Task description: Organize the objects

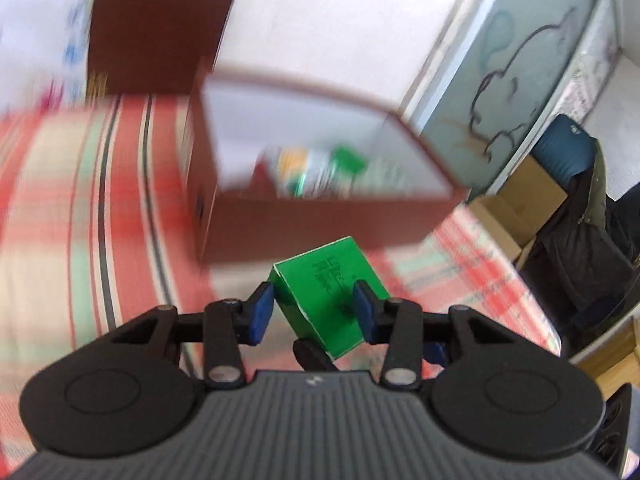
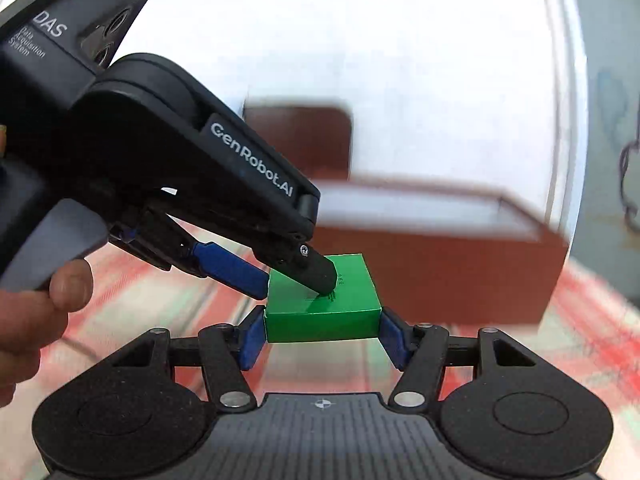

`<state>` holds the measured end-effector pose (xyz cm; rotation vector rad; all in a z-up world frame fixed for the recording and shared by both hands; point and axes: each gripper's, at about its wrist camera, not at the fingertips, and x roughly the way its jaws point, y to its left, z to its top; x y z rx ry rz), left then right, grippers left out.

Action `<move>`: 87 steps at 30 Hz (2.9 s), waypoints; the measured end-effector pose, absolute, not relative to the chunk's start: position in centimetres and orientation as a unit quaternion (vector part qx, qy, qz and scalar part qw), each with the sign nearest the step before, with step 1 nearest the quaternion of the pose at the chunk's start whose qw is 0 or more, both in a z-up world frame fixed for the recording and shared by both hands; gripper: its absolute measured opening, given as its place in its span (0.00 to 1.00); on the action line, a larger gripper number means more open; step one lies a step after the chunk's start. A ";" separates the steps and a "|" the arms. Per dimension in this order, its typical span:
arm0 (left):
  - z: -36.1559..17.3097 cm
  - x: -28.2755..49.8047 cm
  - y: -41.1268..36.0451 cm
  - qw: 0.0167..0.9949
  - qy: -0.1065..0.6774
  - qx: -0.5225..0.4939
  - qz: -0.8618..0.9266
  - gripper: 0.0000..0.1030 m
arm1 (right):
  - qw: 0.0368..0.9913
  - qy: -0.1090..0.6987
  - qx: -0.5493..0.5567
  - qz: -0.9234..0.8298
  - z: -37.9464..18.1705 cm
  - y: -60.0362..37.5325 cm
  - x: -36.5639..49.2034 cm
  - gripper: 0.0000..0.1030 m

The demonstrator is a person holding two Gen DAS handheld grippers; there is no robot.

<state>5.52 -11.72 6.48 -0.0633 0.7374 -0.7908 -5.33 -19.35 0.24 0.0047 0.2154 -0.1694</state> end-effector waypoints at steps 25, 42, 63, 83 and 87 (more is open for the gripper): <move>8.1 10.6 -16.0 0.926 0.290 0.066 -0.233 0.67 | 0.992 0.052 -0.006 -0.118 0.3 -22.6 -0.6 0.78; 7.2 3.1 -10.1 0.929 0.305 0.067 -0.198 0.89 | 0.976 0.139 0.093 -0.138 -0.2 -22.7 -7.0 0.81; 7.3 0.1 -8.0 0.940 0.283 0.100 -0.161 1.00 | 0.957 0.200 0.163 -0.134 0.9 -22.7 -9.6 0.96; 7.7 -0.2 -7.9 0.943 0.282 0.120 -0.132 1.00 | 0.956 0.143 0.192 -0.171 3.2 -23.2 -11.3 0.99; 7.6 -0.1 -7.8 0.942 0.286 0.119 -0.128 1.00 | 0.959 0.146 0.178 -0.165 3.0 -22.6 -11.3 0.99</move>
